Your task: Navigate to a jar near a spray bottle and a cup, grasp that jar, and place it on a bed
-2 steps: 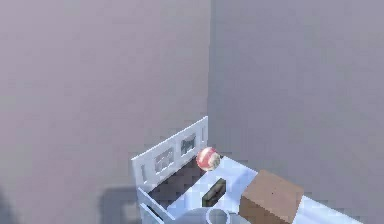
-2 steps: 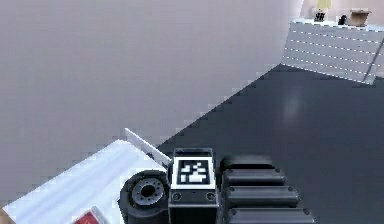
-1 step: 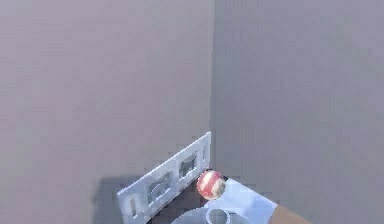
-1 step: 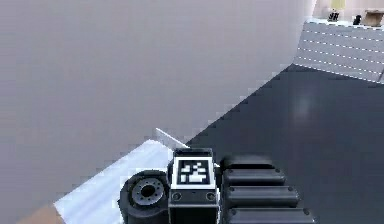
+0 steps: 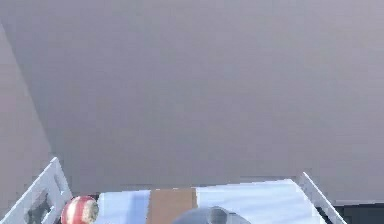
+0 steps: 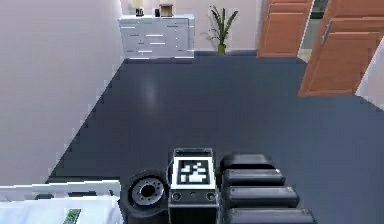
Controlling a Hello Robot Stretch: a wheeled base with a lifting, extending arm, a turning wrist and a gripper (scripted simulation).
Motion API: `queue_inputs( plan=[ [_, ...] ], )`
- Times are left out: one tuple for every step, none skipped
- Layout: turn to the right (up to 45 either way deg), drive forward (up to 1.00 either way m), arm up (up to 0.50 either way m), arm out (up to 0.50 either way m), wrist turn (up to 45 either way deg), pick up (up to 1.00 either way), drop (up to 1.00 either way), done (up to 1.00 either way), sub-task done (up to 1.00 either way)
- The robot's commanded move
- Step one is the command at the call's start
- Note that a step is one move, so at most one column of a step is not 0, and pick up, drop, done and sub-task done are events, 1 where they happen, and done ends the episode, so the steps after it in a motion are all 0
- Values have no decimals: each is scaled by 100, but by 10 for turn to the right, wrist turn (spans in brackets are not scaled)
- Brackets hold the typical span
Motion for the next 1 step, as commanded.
queue_inputs(
  plan=[
    [390, 0, 0, 0, 0, 0, 0, 0, 0]
  ],
)
